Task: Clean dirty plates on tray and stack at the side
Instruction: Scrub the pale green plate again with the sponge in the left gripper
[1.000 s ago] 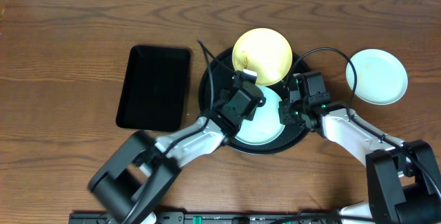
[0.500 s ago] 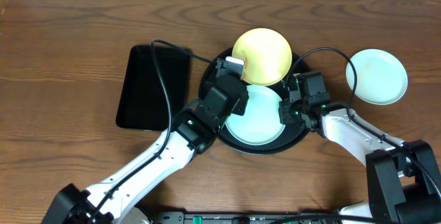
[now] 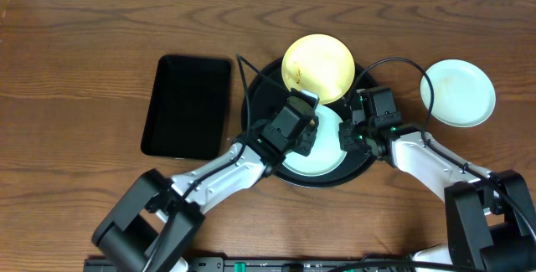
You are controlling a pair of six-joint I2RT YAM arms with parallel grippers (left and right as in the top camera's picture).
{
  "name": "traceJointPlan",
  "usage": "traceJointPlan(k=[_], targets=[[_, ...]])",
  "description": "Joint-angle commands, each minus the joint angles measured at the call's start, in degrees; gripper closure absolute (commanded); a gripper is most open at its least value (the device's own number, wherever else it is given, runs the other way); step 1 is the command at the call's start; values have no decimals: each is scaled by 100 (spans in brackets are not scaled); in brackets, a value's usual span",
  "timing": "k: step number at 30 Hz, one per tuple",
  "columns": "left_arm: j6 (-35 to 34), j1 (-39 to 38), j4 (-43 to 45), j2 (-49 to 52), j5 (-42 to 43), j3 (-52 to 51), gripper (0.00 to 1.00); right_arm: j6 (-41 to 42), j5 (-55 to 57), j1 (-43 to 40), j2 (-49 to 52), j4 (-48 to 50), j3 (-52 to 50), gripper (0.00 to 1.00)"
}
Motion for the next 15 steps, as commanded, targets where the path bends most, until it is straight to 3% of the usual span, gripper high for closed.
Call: traceJointPlan(k=[1,9,15], targets=[[13,-4,13,227,11,4,93,-26,269,-11,68,-50,-46,99],[13,247,98,514,46,4,93,-26,269,-11,68,-52,-46,99],[116,531,417,525,1097,4,93,-26,269,-11,68,-50,-46,99]])
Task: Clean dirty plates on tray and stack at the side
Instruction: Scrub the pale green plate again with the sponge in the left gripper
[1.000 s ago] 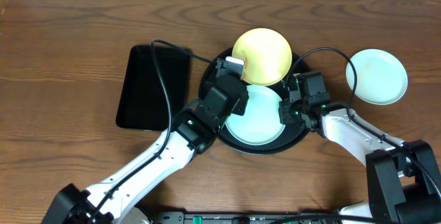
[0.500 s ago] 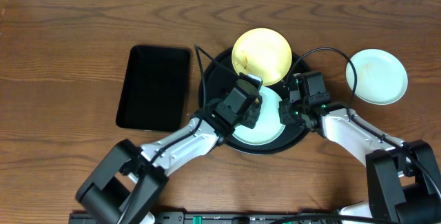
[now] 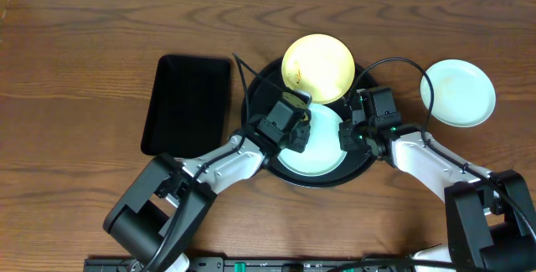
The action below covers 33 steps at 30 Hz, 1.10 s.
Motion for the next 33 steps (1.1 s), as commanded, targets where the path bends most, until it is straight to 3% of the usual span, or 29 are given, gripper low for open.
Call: traceJointPlan(k=[1,9,15,33], targets=[[105,221,264,66,761,4,93,-26,267,-11,68,-50,-46,99],[24,708,219,66,1659,2,93,-26,269,-11,68,-48,-46,99],[654,863,251,74,2675,2,93,-26,269,-11,68,-48,-46,99],[796,859,391,367,2697,2,92,-26,269,-11,68,-48,-46,99]])
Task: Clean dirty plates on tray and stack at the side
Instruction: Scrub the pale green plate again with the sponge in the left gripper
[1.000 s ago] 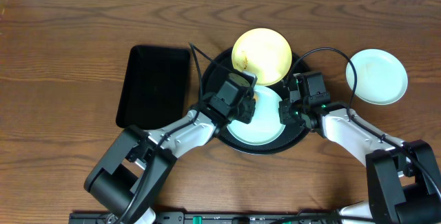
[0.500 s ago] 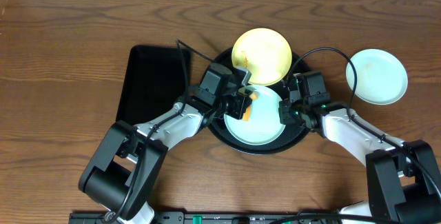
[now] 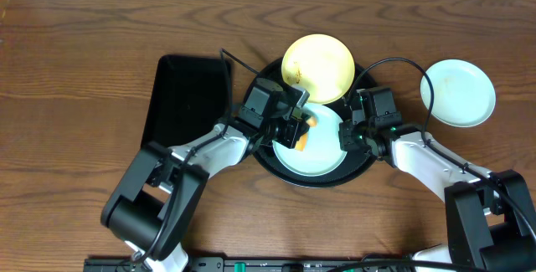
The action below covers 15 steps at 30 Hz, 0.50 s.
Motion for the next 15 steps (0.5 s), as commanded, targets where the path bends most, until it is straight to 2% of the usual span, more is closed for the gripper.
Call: traceJointPlan(k=[1,9,15], targets=[[138,26,144,264,101,2,93,-26,269,-11,68,-50,-46,99],[527,28,164,444,70,2,93,-26,269,-11,68,-50,-46,99],[527,192,72,444,11,2,93,-26,269,-11,68,-50,-46,99]])
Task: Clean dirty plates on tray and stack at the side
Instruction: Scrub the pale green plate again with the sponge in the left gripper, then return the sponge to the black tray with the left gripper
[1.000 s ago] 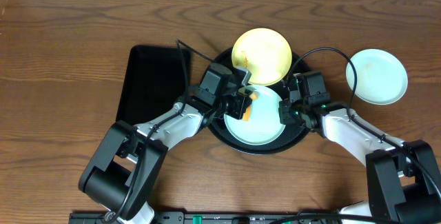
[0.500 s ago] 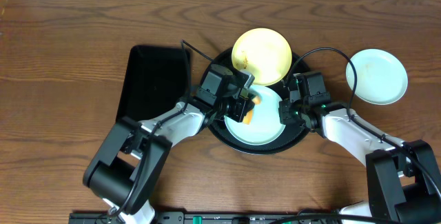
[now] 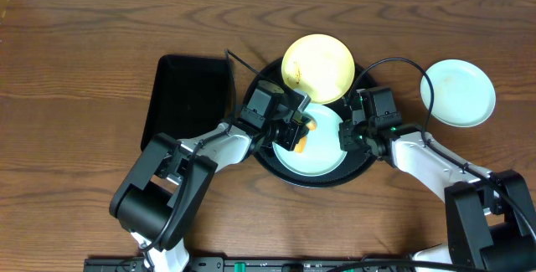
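Note:
A round black tray [image 3: 362, 168] holds a yellow plate [image 3: 318, 67] at the back and a pale green plate [image 3: 322, 153] at the front. My left gripper [image 3: 300, 130] hangs over the left part of the pale green plate, shut on a small orange piece [image 3: 305, 136]. On that plate's right rim sits my right gripper [image 3: 347, 135], its fingers closed on the edge. A second pale green plate [image 3: 457, 93] lies on the table to the right of the tray.
A black rectangular tray [image 3: 186, 105] lies left of the round tray, close to my left arm. Cables loop over the back of the round tray. The wooden table's far edge runs along the top of the view.
The left gripper and the orange piece have shifted slightly toward the back of the pale green plate. The left arm's base end has swung a little. The right arm has not moved.
The left gripper first sat low over the pale green plate's left part, hiding what lay under it. Then it had drawn back to the left. Later an orange piece showed at its fingertips, and it still does. The right gripper kept hold of the plate's rim throughout.

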You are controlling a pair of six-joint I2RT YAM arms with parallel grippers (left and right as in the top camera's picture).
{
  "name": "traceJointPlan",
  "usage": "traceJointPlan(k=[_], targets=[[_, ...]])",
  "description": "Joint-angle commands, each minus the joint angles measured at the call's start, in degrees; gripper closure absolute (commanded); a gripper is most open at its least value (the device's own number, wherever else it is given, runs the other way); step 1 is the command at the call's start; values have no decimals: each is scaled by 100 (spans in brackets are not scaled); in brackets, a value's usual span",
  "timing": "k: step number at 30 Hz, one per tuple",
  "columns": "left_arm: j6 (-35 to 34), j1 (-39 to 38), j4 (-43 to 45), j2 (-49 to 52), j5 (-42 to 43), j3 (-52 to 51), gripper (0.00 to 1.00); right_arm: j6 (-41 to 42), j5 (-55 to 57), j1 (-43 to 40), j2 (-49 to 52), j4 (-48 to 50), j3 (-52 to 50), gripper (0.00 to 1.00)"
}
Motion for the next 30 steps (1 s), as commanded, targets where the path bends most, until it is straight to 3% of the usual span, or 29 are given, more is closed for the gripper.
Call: traceJointPlan(k=[1,11,17,25,28,30], targets=[[142,199,-101,90,-9,2,93,-26,269,-11,68,-50,-46,99],[330,442,-116,87,-140,2,92,-26,269,-11,68,-52,-46,99],[376,442,466,-92,-168,7,93,-26,269,-11,68,-55,-46,99],[520,452,-111,-1683,-3246,9,93,-26,269,-11,68,-57,-46,99],[284,459,-372,-2393,-4428,9,93,-26,269,-11,68,-55,-46,99],[286,529,-627,-2677,-4647,9,93,-26,269,-11,68,-55,-46,98]])
